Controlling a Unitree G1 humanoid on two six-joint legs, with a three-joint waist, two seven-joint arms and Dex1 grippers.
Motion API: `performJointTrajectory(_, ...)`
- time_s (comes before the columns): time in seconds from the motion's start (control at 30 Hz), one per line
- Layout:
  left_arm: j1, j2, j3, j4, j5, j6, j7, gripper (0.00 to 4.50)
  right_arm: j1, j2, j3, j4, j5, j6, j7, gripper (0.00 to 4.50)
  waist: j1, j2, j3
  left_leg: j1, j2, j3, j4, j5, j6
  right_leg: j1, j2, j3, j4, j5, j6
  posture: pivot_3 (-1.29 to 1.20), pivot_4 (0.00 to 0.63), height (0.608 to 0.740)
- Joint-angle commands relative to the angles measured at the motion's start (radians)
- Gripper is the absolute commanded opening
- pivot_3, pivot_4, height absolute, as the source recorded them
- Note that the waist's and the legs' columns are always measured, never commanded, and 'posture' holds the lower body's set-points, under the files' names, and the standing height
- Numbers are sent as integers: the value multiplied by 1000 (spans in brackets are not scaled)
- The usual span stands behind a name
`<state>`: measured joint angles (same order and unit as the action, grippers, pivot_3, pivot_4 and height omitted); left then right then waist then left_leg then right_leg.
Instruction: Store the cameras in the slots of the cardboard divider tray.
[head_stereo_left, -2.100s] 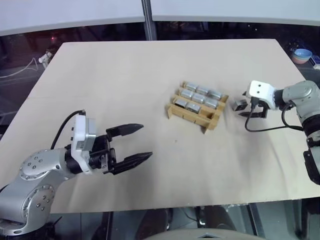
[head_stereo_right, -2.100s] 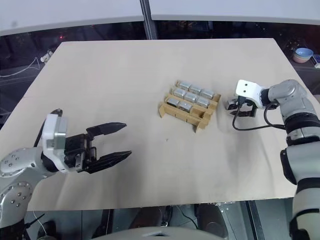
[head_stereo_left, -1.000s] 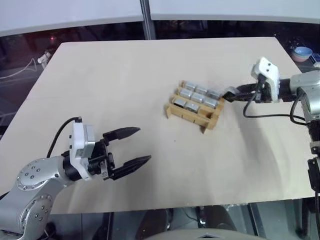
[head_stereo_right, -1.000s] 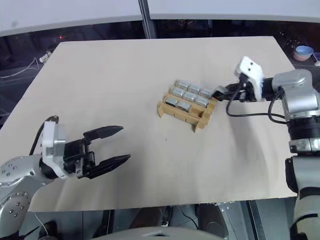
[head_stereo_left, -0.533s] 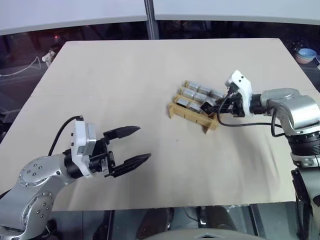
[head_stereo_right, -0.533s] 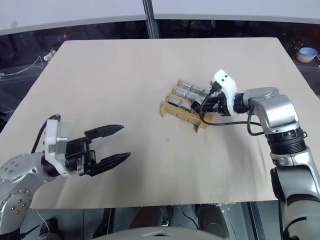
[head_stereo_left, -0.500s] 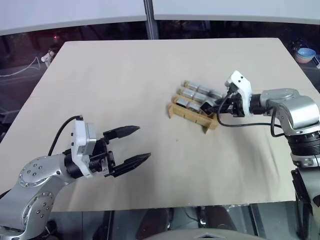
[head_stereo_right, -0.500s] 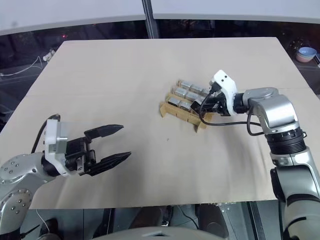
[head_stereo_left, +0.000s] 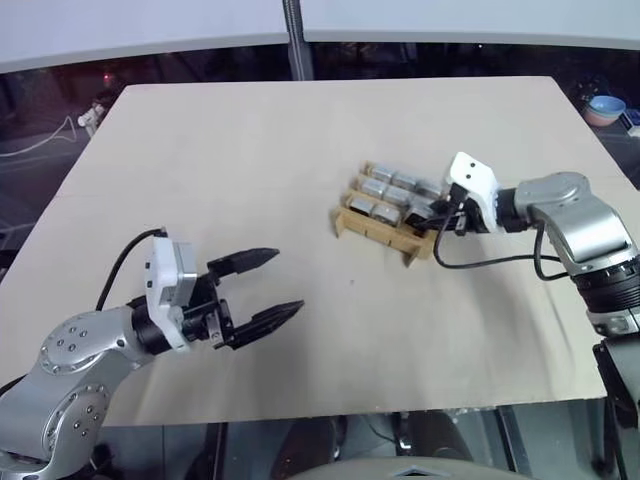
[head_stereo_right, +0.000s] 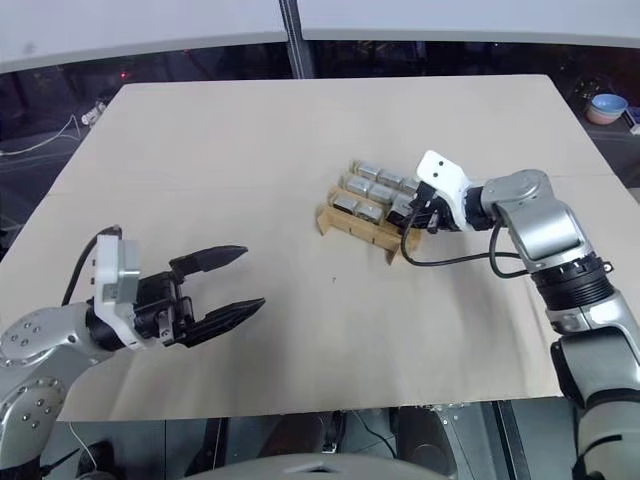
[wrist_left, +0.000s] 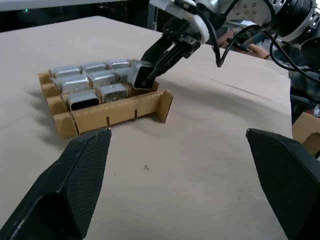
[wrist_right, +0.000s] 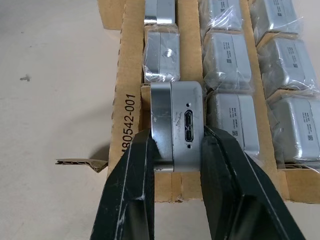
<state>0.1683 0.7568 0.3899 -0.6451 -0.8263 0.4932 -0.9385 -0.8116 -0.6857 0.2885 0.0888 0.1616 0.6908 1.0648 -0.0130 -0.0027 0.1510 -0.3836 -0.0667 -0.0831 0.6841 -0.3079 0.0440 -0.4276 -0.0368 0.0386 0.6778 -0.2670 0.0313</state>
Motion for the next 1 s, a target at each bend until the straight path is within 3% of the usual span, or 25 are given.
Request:
performJointTrajectory(0.03, -1, 11, 4, -37, -14, -1, 12, 4500, 15, 5, 34, -15, -12, -2, 28, 715, 0, 0, 0, 0, 0, 0, 0, 0, 0, 0, 0, 0, 0, 0, 0, 0, 150, 740)
performJointTrajectory(0.43, -13, 17, -14, -45, -14, 5, 33, 4500, 11, 25, 59, 24, -51, -9, 35, 715, 0, 0, 0, 0, 0, 0, 0, 0, 0, 0, 0, 0, 0, 0, 0, 0, 150, 740)
performJointTrajectory(0.47, -14, 17, -16, -45, -14, 5, 34, 4500, 8, 27, 56, 34, -55, -12, 31, 1743, 0, 0, 0, 0, 0, 0, 0, 0, 0, 0, 0, 0, 0, 0, 0, 0, 150, 740)
performJointTrajectory(0.6, -16, 18, -18, -44, -14, 9, 35, 4500, 17, 12, -5, -31, -37, -11, 3, 3380, 0, 0, 0, 0, 0, 0, 0, 0, 0, 0, 0, 0, -1, 0, 0, 0, 150, 740)
performJointTrajectory(0.77, -41, -13, -19, -16, 16, 1, 97, 4500, 158, -42, -212, -296, 58, -80, -36, 3380, 12, 0, 0, -2, 0, -1, 0, 0, 0, -1, 0, -1, -1, 0, 0, 0, 150, 740)
performJointTrajectory(0.8, -45, -14, -12, -2, -4, 21, 110, 4500, 208, -35, -278, -364, 101, -54, -58, 3624, 12, 0, 0, -3, 0, -1, 0, 0, 0, -2, 0, -1, -1, 0, 0, 0, 150, 740)
performJointTrajectory(0.9, -19, -16, 13, 40, -13, 27, 98, 4500, 433, 5, -453, -605, 181, 38, -160, 4491, 15, 0, 0, -2, 0, -2, -1, 0, 0, -1, 0, -1, -1, 0, 0, 0, 150, 740)
performJointTrajectory(1.0, 14, -26, 30, 84, 60, -26, 101, 4500, 715, 70, -546, -772, 178, -23, -234, 4491, 21, 0, 0, -2, 0, -1, -2, 0, 0, -1, 0, 0, -2, 0, 0, 0, 150, 740)
